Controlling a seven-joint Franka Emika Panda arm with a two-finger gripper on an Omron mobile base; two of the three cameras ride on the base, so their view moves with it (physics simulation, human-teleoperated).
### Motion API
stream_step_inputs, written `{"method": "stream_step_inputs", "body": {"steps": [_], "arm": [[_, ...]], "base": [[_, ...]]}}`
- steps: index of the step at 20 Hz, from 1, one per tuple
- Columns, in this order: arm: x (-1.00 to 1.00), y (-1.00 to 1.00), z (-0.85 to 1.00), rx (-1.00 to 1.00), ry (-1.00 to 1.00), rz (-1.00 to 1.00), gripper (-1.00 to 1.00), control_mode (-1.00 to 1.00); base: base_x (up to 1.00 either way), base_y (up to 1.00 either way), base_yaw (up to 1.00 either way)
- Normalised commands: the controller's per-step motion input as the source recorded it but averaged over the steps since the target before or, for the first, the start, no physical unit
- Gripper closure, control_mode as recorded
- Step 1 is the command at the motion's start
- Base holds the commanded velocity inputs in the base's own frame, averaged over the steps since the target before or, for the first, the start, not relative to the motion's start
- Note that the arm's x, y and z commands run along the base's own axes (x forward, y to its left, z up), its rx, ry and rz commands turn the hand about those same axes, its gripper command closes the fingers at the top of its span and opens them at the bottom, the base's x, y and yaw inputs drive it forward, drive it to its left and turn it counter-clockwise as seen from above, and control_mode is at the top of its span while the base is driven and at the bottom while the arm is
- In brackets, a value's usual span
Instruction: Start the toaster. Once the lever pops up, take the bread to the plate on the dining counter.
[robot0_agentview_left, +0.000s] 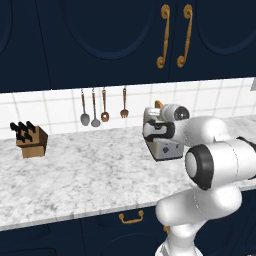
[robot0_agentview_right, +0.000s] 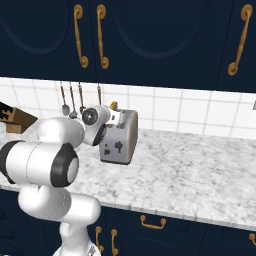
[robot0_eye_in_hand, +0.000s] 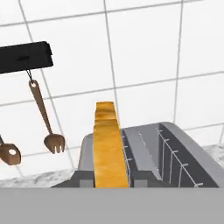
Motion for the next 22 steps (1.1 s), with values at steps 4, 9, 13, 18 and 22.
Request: {"method": "stream_step_inputs", "body": {"steps": [4, 9, 13, 18, 22], "arm": [[-0.1, -0.1, 0.65, 0.0, -0.27, 0.0, 1.0, -1.0], [-0.27, -0.07, 0.6, 0.0, -0.11, 0.0, 1.0, -1.0], [-0.62, 0.0, 0.88, 0.0, 0.0, 0.0, 1.0, -1.0], [-0.79, 0.0, 0.9, 0.01, 0.08, 0.0, 1.0, -1.0], [-0.86, 0.0, 0.4, 0.0, 0.27, -0.02, 1.0, -1.0]], "base": [[0.0, 0.0, 0.0], [0.0, 0.0, 0.0], [0.0, 0.0, 0.0], [0.0, 0.0, 0.0], [0.0, 0.0, 0.0]]}}
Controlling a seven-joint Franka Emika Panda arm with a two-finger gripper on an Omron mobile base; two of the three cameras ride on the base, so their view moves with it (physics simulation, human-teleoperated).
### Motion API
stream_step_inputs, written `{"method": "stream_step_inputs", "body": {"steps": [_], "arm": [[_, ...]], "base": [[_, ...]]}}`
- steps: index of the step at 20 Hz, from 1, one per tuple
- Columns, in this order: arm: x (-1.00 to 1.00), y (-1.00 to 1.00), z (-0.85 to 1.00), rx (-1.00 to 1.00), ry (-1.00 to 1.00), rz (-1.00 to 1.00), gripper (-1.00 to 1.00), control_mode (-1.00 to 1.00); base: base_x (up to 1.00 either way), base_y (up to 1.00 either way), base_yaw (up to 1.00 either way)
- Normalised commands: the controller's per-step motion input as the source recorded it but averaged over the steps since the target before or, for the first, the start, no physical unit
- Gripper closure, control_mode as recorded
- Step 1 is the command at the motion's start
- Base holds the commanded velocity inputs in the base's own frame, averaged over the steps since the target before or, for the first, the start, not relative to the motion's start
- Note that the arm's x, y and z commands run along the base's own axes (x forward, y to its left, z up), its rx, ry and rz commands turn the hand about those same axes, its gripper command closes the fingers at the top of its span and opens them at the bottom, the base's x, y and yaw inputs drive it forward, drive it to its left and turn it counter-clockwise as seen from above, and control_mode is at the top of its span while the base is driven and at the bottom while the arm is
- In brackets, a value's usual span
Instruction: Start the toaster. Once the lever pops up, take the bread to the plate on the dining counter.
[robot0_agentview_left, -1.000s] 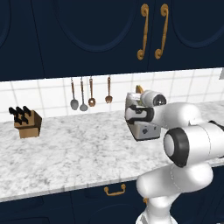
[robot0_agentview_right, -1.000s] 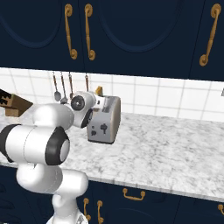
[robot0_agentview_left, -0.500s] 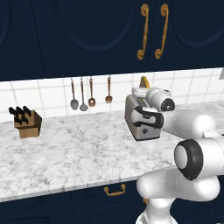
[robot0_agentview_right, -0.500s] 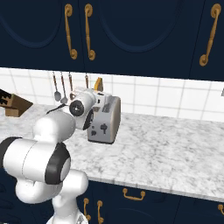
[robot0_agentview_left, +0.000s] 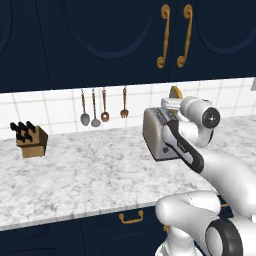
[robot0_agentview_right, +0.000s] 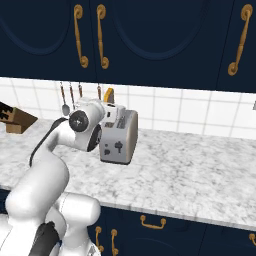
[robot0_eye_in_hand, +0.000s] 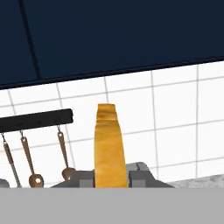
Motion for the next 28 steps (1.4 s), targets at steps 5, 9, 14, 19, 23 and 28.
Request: {"method": "stream_step_inputs", "body": {"steps": [5, 9, 14, 19, 23, 28], "arm": [[-0.97, 0.0, 0.21, 0.0, 0.23, -0.03, 1.0, -1.0], [-1.0, 0.0, 0.32, 0.0, 0.09, -0.03, 1.0, -1.0], [-1.0, 0.01, 0.47, 0.01, 0.24, -0.02, 1.0, -1.0], [-1.0, 0.02, 0.28, 0.03, 0.28, 0.0, 1.0, -1.0], [-1.0, 0.04, -0.01, 0.02, 0.09, 0.0, 1.0, -1.0], [-0.75, 0.16, -0.07, 0.0, 0.03, 0.0, 1.0, -1.0]], "base": [[0.0, 0.0, 0.0], [0.0, 0.0, 0.0], [0.0, 0.0, 0.0], [0.0, 0.0, 0.0], [0.0, 0.0, 0.0], [0.0, 0.0, 0.0]]}}
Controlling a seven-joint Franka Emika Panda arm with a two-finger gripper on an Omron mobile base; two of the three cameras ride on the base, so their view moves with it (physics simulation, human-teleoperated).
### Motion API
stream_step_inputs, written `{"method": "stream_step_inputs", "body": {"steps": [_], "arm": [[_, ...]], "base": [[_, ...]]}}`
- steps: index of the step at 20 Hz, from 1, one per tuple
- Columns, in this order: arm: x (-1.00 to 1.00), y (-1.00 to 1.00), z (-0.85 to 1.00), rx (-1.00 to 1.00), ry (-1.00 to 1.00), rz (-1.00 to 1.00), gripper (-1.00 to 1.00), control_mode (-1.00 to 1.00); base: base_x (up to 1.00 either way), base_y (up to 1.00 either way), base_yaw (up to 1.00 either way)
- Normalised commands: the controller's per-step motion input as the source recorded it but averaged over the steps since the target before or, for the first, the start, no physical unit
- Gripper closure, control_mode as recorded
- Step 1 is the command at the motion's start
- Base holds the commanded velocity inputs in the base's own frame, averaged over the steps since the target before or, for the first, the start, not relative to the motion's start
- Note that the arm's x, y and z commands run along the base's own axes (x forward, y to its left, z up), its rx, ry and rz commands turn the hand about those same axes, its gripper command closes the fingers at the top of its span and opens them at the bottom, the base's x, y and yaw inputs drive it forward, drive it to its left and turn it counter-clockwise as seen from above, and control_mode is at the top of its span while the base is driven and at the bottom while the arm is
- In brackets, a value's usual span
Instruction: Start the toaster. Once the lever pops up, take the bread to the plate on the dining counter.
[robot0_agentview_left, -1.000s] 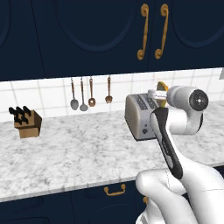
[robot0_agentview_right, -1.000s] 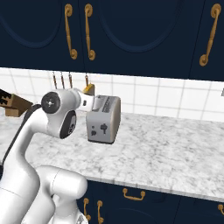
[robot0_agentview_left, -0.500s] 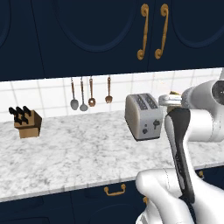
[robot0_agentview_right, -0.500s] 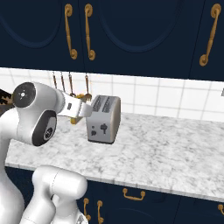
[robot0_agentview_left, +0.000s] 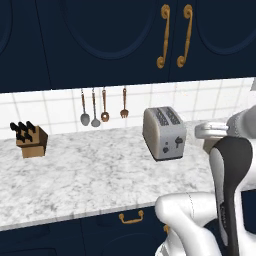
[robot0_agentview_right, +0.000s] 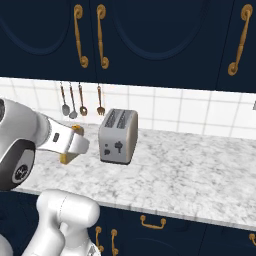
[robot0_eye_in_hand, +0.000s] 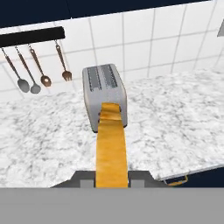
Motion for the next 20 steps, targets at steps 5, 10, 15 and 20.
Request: {"method": "stream_step_inputs", "body": {"steps": [5, 10, 15, 20], "arm": [[-0.28, 0.02, -0.01, 0.0, 0.0, 0.0, 1.0, 1.0], [0.0, 0.0, 0.0, 0.0, 0.0, 0.0, 1.0, 1.0], [0.0, 0.0, 0.0, 0.0, 0.0, 0.0, 1.0, 1.0], [0.0, 0.0, 0.0, 0.0, 0.0, 0.0, 1.0, 1.0]], "base": [[-0.59, 0.0, -0.01], [-1.0, -0.01, -0.18], [-0.38, -0.08, -0.83], [0.0, 0.0, -0.99]]}}
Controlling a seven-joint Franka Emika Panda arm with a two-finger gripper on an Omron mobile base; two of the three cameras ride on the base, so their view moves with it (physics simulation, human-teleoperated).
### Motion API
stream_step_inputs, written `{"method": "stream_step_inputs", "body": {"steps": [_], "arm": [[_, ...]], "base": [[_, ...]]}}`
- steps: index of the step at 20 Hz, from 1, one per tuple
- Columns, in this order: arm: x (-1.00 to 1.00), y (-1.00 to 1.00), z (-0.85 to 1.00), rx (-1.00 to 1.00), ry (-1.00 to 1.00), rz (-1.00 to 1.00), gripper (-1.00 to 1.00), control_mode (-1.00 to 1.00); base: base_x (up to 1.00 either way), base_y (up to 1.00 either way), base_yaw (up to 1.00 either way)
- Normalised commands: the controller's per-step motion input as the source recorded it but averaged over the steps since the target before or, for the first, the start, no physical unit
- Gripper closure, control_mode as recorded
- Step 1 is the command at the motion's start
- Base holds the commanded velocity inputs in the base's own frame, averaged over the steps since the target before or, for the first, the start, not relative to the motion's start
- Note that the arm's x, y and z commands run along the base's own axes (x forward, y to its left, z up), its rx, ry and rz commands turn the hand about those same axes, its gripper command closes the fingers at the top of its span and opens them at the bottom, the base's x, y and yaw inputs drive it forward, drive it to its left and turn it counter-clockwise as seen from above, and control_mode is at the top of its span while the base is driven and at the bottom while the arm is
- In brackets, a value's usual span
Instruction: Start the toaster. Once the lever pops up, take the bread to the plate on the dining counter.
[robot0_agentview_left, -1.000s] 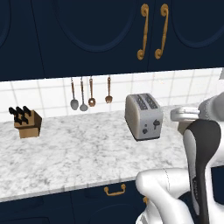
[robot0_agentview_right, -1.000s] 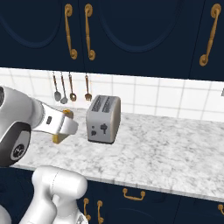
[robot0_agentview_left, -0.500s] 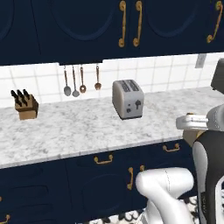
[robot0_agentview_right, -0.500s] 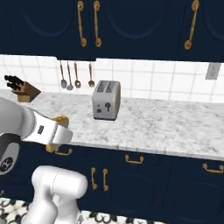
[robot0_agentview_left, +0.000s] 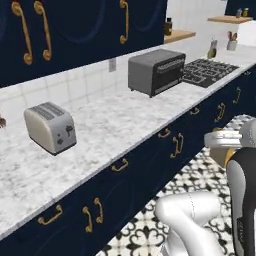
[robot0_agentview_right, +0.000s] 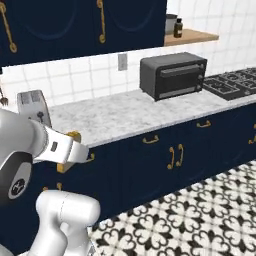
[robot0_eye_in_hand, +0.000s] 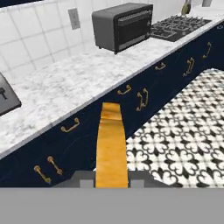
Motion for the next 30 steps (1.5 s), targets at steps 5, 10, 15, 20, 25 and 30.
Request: {"method": "stream_step_inputs", "body": {"steps": [5, 10, 15, 20, 25, 30], "arm": [[0.0, 0.0, 0.0, 0.0, 0.0, 0.0, 1.0, 1.0], [0.0, 0.0, 0.0, 0.0, 0.0, 0.0, 1.0, 1.0], [0.0, 0.0, 0.0, 0.0, 0.0, 0.0, 1.0, 1.0], [0.0, 0.0, 0.0, 0.0, 0.0, 0.0, 1.0, 1.0], [0.0, 0.0, 0.0, 0.0, 0.0, 0.0, 1.0, 1.0], [0.0, 0.0, 0.0, 0.0, 0.0, 0.0, 1.0, 1.0]], "base": [[0.0, 0.0, -0.96], [0.0, -0.03, -0.95], [0.0, -0.08, -0.94], [0.0, -0.12, -0.93], [0.26, -0.31, -0.72], [0.79, -0.1, -0.56]]}}
